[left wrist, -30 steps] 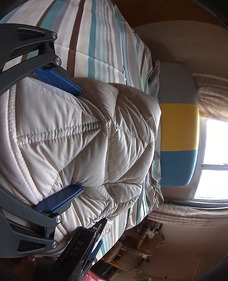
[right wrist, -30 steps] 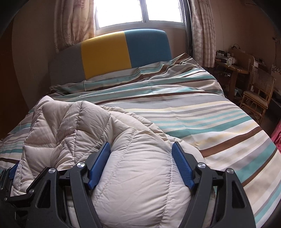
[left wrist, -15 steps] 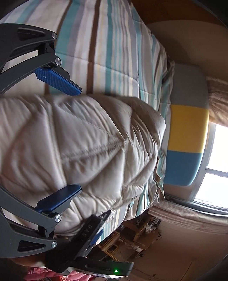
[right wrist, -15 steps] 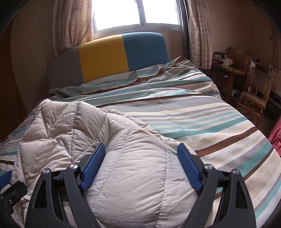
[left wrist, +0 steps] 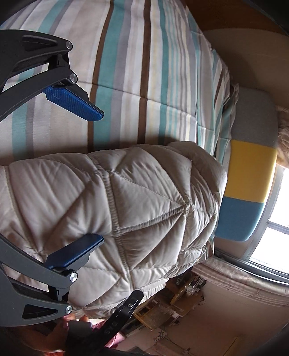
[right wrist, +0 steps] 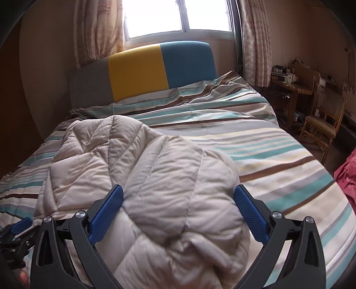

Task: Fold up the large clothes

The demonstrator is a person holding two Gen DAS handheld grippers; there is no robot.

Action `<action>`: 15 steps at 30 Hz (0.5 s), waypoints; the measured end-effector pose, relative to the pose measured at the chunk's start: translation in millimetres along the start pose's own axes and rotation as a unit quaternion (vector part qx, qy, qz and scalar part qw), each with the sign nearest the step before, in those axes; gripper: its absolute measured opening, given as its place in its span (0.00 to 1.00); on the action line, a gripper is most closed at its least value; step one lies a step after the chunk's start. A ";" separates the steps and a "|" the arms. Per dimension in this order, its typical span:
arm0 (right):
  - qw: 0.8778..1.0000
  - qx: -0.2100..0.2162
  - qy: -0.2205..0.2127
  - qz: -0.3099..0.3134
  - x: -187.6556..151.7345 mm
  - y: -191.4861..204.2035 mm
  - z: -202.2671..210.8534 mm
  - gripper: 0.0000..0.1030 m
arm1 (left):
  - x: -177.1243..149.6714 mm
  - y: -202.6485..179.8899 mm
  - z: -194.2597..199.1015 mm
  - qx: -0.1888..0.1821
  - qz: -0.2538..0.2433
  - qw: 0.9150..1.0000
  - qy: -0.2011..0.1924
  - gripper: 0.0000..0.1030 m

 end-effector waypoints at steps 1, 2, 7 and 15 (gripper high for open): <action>1.000 0.006 0.006 -0.010 -3.0 -3.6 5.1 0.98 | -0.3 1.0 0.5 -0.004 0.002 1.000 0.003 0.97; 1.000 0.011 0.013 -0.020 -6.2 -7.5 8.5 0.98 | 0.0 3.0 1.1 -0.008 0.004 1.000 0.006 0.97; 0.988 0.047 0.074 -0.126 -37.1 -43.0 12.3 0.98 | -1.2 2.2 3.1 -0.029 -0.001 0.999 0.018 0.97; 0.970 0.114 0.134 -0.167 -52.5 -53.0 -3.7 0.98 | -4.1 -10.6 -5.4 -0.027 -0.048 0.998 0.039 0.97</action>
Point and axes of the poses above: each gripper's, at about its wrist camera, not at the fingertips, and z roughly against the way its jaws point, y to its left, x to its top, the point moved 3 cm from there along -z, roughly the way its jaws point, and after that the axes turned 10 degrees about -y, right-handed, at the moved point
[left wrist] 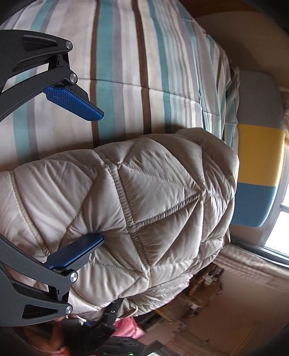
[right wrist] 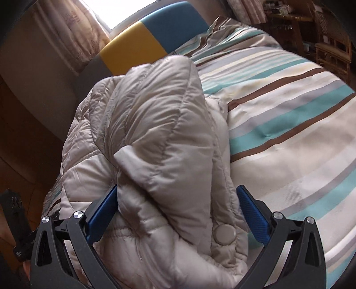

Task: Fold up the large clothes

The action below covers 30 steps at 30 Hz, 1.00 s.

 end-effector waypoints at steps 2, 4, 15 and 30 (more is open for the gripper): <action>0.999 0.023 0.024 -0.023 -0.5 -4.3 -7.5 0.98 | 0.0 1.9 -6.0 -0.016 0.007 1.000 0.013 0.97; 0.998 0.041 0.039 -0.039 -0.5 -6.6 -13.5 0.98 | -1.5 6.3 -11.5 -0.036 0.028 0.999 0.026 0.97; 0.990 0.118 0.052 -0.062 9.8 -16.2 -13.3 0.78 | -1.4 -10.1 -10.5 -0.090 0.056 0.994 0.034 0.59; 0.973 0.223 0.017 -0.061 -17.3 49.7 -2.3 0.76 | 20.3 16.3 67.2 -0.065 -0.007 0.994 -0.091 0.47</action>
Point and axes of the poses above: each gripper's, at about its wrist camera, not at the fingertips, and z roughly against the way its jaws point, y to its left, x to its top, the point moved 3 cm from there along -z, roughly the way its jaws point, and after that the axes turned 10 degrees about -y, right-handed, at the moved point
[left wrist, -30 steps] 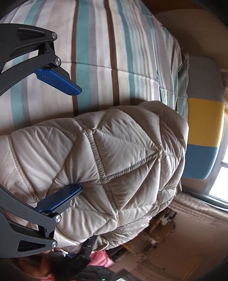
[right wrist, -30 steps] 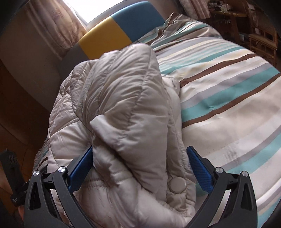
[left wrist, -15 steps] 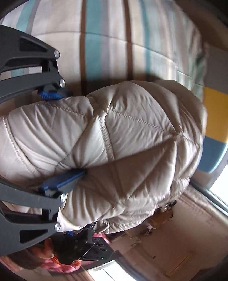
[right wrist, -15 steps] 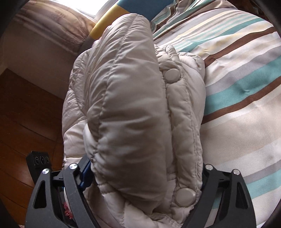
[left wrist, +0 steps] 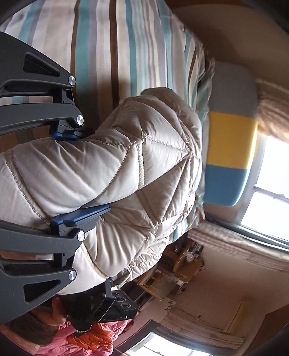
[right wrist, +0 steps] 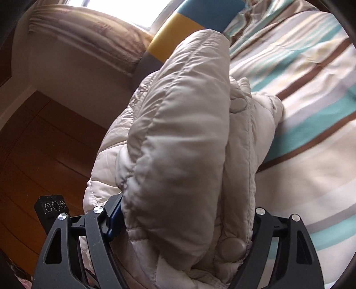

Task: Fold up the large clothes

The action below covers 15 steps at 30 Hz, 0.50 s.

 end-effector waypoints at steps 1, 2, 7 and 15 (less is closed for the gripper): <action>1.000 0.001 0.007 0.008 -3.2 6.8 -8.5 0.76 | -0.5 9.0 4.1 0.005 0.002 1.000 -0.004 0.47; 1.000 0.001 0.013 0.017 -4.9 10.4 -13.3 0.76 | -1.8 20.2 11.8 0.014 0.007 1.000 -0.009 0.47; 0.997 0.010 0.052 0.061 -23.9 45.1 -60.1 0.76 | -14.6 82.5 45.5 0.054 0.038 0.997 -0.027 0.47; 0.983 -0.017 0.089 0.162 -64.4 94.9 -114.1 0.83 | -43.5 162.9 91.1 0.133 0.100 0.985 -0.034 0.58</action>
Point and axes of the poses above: each gripper's, at about its wrist camera, not at the fingertips, and z roughly against the way its jaws point, y to its left, x to its top, the point moved 3 cm from there along -z, roughly the way its jaws point, and after that the axes turned 10 degrees about -y, right-handed, at the moved point
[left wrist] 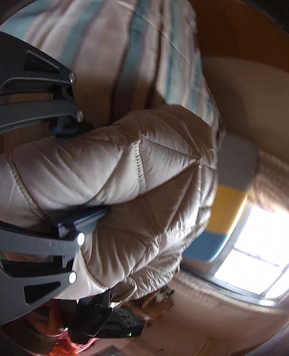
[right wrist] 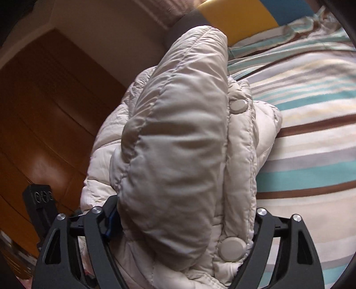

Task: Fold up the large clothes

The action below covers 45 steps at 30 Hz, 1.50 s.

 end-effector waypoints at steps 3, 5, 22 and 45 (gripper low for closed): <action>0.998 -0.040 -0.011 0.039 -5.9 4.3 -1.3 0.91 | -11.2 19.8 3.6 0.037 0.023 0.999 0.001 0.86; 0.997 -0.055 -0.021 0.043 -10.1 2.6 4.7 0.92 | -18.6 23.7 4.7 0.060 0.015 0.998 -0.002 0.90; 0.973 -0.152 -0.153 0.079 52.2 51.7 76.1 0.89 | 72.4 -4.2 27.6 0.103 0.052 0.992 -0.057 0.95; 0.971 -0.206 0.013 0.120 58.1 9.0 -145.3 0.60 | 62.1 -4.7 -137.1 0.150 -0.088 0.984 0.027 0.97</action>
Point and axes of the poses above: each gripper's, at about its wrist camera, not at the fingertips, and z roughly against the way its jaws point, y to its left, x to its top, the point moved 3 cm from there along -z, roughly the way its jaws point, and after that the axes turned 10 degrees about -y, right-handed, at the moved point
